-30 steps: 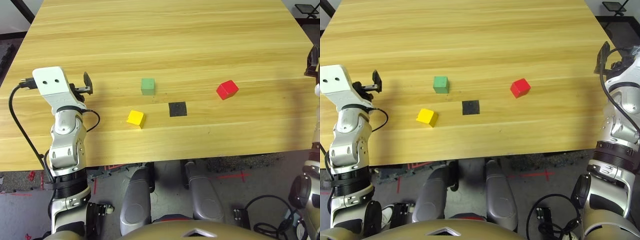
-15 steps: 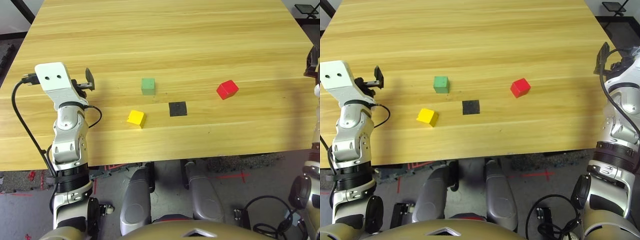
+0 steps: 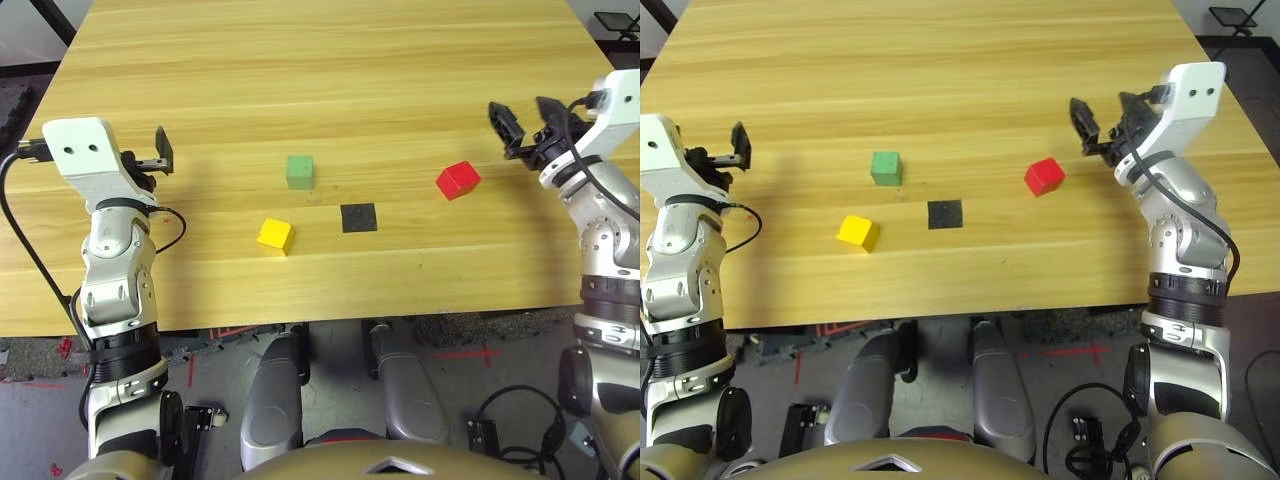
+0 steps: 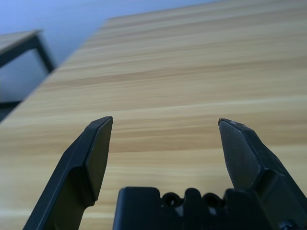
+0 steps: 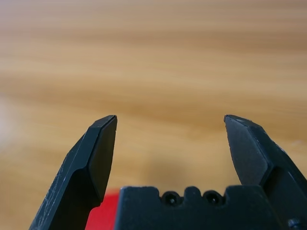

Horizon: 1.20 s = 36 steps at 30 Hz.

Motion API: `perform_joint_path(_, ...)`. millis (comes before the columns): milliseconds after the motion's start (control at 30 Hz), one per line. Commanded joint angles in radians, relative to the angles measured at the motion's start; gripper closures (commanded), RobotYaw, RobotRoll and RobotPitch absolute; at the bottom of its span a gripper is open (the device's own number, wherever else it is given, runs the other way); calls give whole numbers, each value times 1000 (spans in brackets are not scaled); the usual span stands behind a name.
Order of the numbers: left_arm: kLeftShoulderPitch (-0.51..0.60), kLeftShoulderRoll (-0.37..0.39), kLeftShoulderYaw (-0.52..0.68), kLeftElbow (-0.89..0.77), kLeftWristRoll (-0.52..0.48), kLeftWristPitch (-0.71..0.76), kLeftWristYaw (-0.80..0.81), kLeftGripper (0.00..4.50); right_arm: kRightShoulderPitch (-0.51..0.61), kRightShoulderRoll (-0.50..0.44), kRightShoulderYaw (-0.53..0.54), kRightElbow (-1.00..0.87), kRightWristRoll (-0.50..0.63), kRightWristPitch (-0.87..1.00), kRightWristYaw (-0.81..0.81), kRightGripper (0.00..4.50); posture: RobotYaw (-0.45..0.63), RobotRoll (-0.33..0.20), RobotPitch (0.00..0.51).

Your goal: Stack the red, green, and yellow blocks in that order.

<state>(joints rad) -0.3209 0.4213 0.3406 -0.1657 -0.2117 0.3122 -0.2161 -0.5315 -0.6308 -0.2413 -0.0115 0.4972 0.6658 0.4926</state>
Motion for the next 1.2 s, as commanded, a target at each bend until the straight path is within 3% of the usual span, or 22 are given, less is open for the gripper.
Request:
perform_joint_path(33, 15, 39, -30, 18, -41, -12, -112, 22, 14, -45, 38, -91, 52, 128, 61, 0, 250, -28, 279)
perform_joint_path(333, -49, 82, -71, 119, -59, -55, -249, 22, 11, -127, 100, -207, 58, 250, 122, 0, 230, -48, 276)
perform_joint_path(733, -49, 115, -130, 78, -196, -61, -532, 22, 58, -189, 125, -226, 7, 270, 131, 0, 224, -54, 264)
perform_joint_path(1200, -139, 162, -182, 45, -315, -1, -723, 22, 81, -171, 185, -118, -80, 184, 186, 0, 256, -44, 276)
